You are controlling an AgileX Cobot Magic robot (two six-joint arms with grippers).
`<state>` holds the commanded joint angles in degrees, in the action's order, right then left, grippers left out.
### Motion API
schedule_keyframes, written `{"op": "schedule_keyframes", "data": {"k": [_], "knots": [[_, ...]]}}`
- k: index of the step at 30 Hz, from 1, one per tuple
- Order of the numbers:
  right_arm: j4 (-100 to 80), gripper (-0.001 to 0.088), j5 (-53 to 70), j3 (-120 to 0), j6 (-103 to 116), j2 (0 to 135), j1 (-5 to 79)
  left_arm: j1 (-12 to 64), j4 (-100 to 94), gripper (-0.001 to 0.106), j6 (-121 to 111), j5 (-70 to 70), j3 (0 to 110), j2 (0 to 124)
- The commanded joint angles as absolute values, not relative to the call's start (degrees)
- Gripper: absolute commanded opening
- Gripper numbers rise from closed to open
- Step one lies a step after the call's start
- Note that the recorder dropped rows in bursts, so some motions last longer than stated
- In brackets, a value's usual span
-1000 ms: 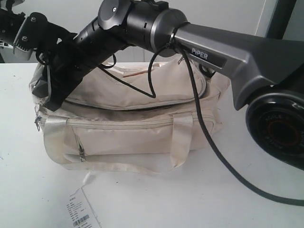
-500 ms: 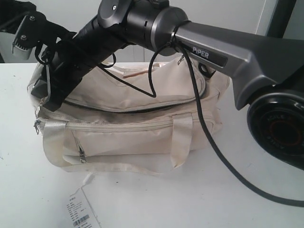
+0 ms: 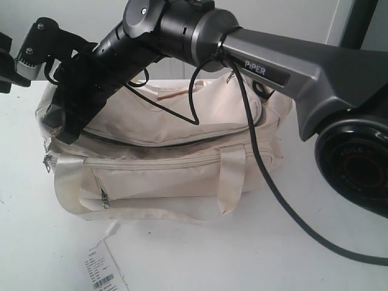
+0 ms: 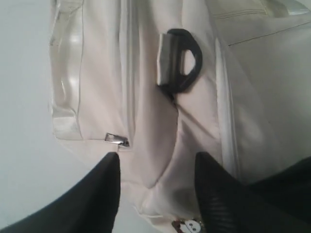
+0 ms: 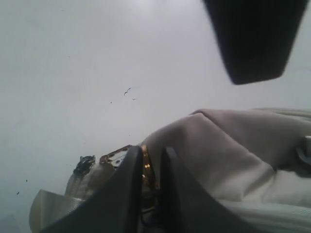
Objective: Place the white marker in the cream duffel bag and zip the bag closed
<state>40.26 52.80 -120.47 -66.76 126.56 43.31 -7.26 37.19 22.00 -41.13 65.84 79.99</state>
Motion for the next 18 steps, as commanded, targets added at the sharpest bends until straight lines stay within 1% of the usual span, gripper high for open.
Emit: {"op": "schedule_keyframes", "data": {"k": [3, 6, 9, 10, 11, 18], "knots": [[40.26, 0.0, 52.8, -120.47, -66.76, 126.56, 43.31, -7.26, 40.57, 0.066, 20.68, -33.61, 58.89, 77.28], [40.29, 0.0, 52.9, -120.47, -66.54, 126.56, 43.31, -7.26, 50.08, 0.072, 28.77, -28.42, 54.04, 76.61], [40.29, 0.0, 54.16, -120.47, -66.54, 126.56, 43.31, -7.26, 69.81, 0.072, 43.52, -26.57, 50.87, 77.25], [40.29, 0.0, 54.16, -120.47, -66.54, 126.56, 43.31, -7.26, 72.47, 0.072, 47.33, -27.11, 50.87, 77.55], [40.29, 0.0, 54.16, -120.47, -66.54, 126.56, 43.31, -7.26, 74.04, 0.072, 50.8, -26.86, 50.87, 78.32], [40.29, 0.0, 53.92, -120.47, -66.54, 126.56, 43.31, -7.26, 72.89, 0.072, 50.1, -26.93, 50.87, 84.5]]}}
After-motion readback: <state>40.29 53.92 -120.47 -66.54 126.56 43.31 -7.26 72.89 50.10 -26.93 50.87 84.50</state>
